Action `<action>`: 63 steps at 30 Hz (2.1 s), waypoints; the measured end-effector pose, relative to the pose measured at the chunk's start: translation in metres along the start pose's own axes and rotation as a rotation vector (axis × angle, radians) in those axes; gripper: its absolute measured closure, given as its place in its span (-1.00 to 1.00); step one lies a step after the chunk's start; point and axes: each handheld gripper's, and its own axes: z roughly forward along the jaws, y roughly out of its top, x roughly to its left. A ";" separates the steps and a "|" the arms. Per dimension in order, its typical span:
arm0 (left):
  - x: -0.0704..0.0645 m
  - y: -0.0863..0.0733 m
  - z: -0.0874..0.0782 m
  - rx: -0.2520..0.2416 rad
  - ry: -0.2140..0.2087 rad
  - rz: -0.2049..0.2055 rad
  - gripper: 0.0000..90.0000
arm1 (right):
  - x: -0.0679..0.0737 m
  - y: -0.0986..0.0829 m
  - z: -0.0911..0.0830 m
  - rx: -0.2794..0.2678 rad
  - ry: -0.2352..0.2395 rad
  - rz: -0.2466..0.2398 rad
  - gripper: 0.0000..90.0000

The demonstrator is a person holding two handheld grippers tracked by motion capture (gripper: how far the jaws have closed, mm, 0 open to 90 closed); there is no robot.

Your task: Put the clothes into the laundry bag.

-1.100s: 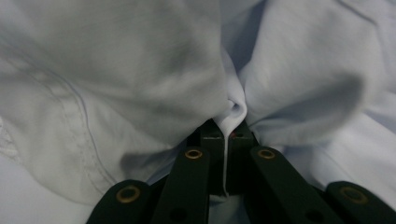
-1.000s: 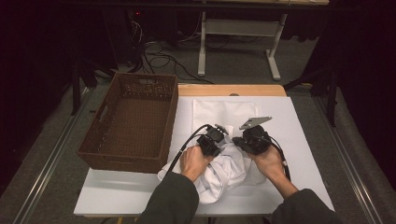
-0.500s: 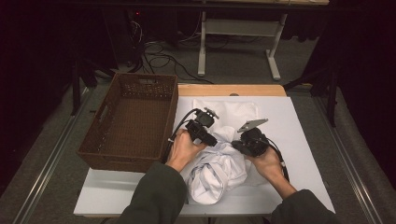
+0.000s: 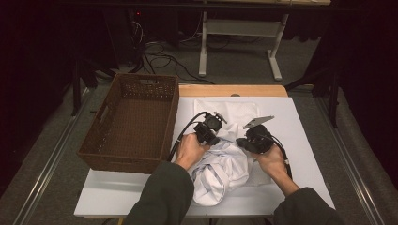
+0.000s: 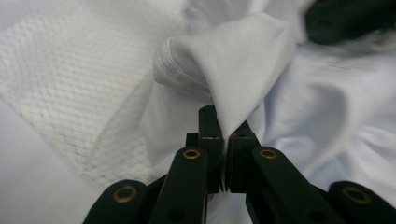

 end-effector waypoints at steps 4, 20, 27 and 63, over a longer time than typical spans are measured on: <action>-0.023 -0.008 -0.011 0.019 -0.041 0.092 0.95 | -0.004 0.001 -0.002 -0.017 -0.002 0.037 1.00; -0.019 0.004 0.049 0.053 0.086 -0.057 0.94 | 0.017 0.007 -0.012 -0.072 0.034 -0.012 1.00; -0.010 0.002 0.032 0.047 0.089 -0.085 0.33 | 0.015 -0.004 0.001 -0.023 0.035 -0.016 1.00; 0.012 -0.032 -0.037 -0.075 -0.012 -0.194 0.87 | 0.026 0.005 0.012 0.006 0.021 -0.043 1.00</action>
